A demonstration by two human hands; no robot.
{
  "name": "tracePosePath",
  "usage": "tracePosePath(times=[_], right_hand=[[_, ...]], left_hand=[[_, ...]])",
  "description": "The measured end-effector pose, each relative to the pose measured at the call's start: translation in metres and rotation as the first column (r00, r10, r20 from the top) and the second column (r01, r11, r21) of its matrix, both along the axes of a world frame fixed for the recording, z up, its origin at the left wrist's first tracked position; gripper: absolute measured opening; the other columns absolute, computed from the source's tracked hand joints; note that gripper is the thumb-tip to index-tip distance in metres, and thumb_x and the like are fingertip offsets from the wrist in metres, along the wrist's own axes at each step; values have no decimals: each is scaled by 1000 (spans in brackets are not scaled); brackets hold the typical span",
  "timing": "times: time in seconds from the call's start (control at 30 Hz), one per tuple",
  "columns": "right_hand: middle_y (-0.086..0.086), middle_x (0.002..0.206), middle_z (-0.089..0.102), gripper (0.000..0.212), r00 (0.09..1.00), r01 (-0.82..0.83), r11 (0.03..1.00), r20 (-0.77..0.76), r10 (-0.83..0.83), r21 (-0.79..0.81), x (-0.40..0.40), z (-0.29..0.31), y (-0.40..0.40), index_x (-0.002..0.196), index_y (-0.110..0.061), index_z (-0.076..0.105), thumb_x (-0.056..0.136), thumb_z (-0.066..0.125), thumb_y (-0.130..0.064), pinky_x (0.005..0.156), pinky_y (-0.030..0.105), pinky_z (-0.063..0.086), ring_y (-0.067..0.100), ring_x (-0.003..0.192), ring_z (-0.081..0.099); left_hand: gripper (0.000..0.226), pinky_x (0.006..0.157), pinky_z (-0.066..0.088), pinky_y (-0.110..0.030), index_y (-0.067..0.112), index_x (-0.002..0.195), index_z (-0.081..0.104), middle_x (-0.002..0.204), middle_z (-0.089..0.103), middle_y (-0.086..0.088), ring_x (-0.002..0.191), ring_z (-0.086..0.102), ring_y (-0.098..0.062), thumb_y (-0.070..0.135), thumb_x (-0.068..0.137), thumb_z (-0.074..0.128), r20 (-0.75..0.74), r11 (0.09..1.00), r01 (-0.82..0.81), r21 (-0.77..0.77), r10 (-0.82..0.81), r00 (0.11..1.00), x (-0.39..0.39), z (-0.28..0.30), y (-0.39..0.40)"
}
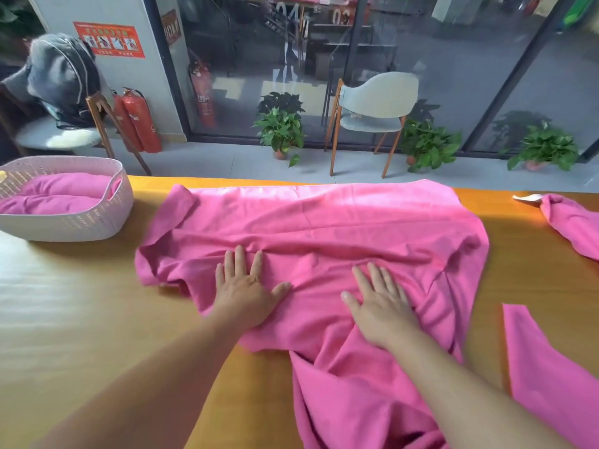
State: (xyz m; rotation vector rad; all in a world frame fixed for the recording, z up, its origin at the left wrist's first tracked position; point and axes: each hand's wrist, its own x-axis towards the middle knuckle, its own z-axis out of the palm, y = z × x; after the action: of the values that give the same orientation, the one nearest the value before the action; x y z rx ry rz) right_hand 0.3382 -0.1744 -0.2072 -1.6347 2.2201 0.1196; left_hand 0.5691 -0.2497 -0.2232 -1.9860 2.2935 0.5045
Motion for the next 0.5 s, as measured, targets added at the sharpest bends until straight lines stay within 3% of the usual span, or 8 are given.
tracePosePath(times=[0.1,0.17,0.23,0.3,0.37,0.43,0.47,0.5], right_hand=[[1,166,-8,67,998,65,996,-13,-64,56,-26,6,-17,159,-28,7,102,26,-58,123,40,1,22,153,-5],[11,163,16,62,996,86,996,15,-86,2,-17,26,-24,152,-18,35,101,33,-54,122,40,14,28,150,16],[11,138,49,49,998,52,984,32,-47,-173,8,52,-12,121,-18,63,97,42,-55,108,40,36,30,130,44],[2,117,58,47,994,-86,985,54,95,-151,40,79,19,105,-23,63,90,48,-65,92,37,44,27,114,56],[1,121,60,54,966,-253,967,-56,254,24,64,88,52,115,-23,62,83,55,-66,86,37,44,26,113,58],[7,122,63,34,929,-346,934,-109,354,85,74,86,70,109,-17,63,89,57,-44,75,33,42,29,107,61],[10,118,64,22,933,-353,934,-51,356,65,72,85,73,101,-15,63,92,54,-33,72,32,41,29,102,62],[11,113,66,17,940,-340,939,58,337,53,70,91,76,94,-14,63,94,51,-26,71,33,41,28,98,61]], left_hand=[[85,121,0,-43,29,156,11,163,-8,-9,150,-7,-29,76,87,30,-39,995,70,68,-67,997,-4,10,-24],[69,119,12,-42,24,150,31,161,14,-9,148,12,-28,63,94,41,-133,999,49,4,-48,990,-6,18,-24],[43,110,29,-39,18,130,57,141,45,-8,131,38,-29,40,94,55,-324,976,-66,-207,-4,946,-6,24,-4],[15,90,43,-37,15,99,68,109,61,-5,105,55,-27,23,88,61,-465,922,-216,-320,46,884,-6,29,34],[8,72,48,-35,14,82,67,85,67,-4,84,61,-28,19,84,61,-530,935,-304,-181,168,831,-7,28,72],[15,70,52,-36,12,79,68,77,70,-9,79,65,-31,23,81,59,-479,950,-295,101,307,823,-7,25,101],[19,73,56,-39,10,76,68,73,71,-11,76,66,-32,25,77,57,-488,918,-290,269,390,781,-7,27,110],[21,72,58,-41,8,72,67,67,69,-11,69,66,-31,25,74,55,-538,861,-291,417,492,685,-7,28,114]])
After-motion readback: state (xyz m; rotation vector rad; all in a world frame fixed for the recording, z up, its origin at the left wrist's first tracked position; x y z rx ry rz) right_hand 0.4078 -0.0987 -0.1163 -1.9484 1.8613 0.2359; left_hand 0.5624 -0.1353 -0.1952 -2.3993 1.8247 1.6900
